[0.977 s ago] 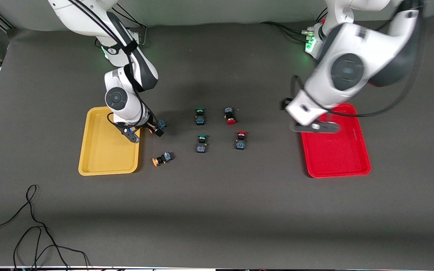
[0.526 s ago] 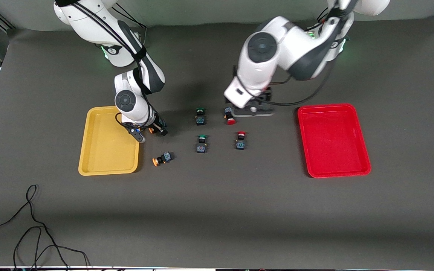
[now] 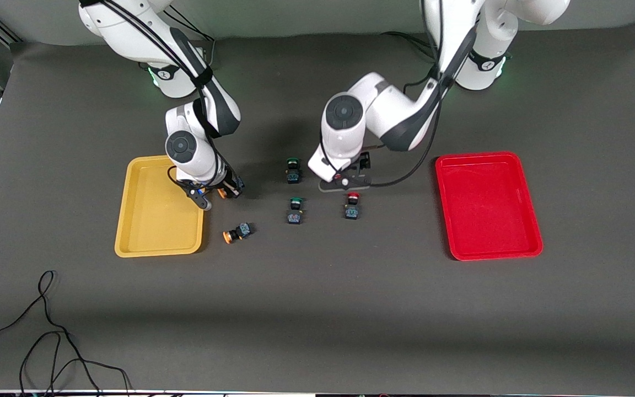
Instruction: Place red and yellow buttons in trays
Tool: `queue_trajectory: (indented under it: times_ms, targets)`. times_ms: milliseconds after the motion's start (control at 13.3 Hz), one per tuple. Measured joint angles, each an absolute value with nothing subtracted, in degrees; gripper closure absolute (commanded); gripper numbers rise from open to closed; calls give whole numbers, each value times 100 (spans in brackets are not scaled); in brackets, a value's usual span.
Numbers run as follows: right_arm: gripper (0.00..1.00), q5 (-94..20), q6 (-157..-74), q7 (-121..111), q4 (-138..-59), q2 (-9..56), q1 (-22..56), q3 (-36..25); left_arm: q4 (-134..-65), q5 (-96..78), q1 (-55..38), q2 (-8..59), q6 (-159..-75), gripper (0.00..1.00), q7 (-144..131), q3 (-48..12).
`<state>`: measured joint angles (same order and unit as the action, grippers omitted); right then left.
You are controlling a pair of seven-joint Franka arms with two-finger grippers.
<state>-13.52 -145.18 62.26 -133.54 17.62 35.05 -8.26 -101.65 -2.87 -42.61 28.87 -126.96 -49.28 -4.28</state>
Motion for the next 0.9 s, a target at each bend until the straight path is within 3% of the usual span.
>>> queue_trajectory:
  times_ms: [301,526,602,677,752,827,902]
  targets:
    - [80,-1349,-12990,5349,-12977,745,3493,-1696,-10845,-171,-4436,3228,-13726,2,-4965,-426]
    - [79,-1349,-12675,4136,-13260,399,3361,-2691,-10986,-130,-4638,3421,-13991,5,-5288,-424]
    - [79,-1348,-12715,3968,-13396,472,3341,-2819,-10985,-123,-4669,3461,-14029,24,-5383,-424]
    - [79,-1348,-12850,3804,-13536,595,3348,-2883,-10985,-118,-4675,3475,-14031,55,-5436,-423]
    - [75,-1349,-13143,3641,-13711,741,3354,-2915,-10980,-118,-4675,3473,-14031,76,-5501,-414]
    - [74,-1349,-13427,3510,-13886,881,3360,-2935,-10968,-117,-4674,3470,-14032,94,-5579,-403]
    - [61,-1349,-13590,3448,-14016,1001,3366,-2945,-10948,-117,-4674,3458,-14031,100,-5642,-401]
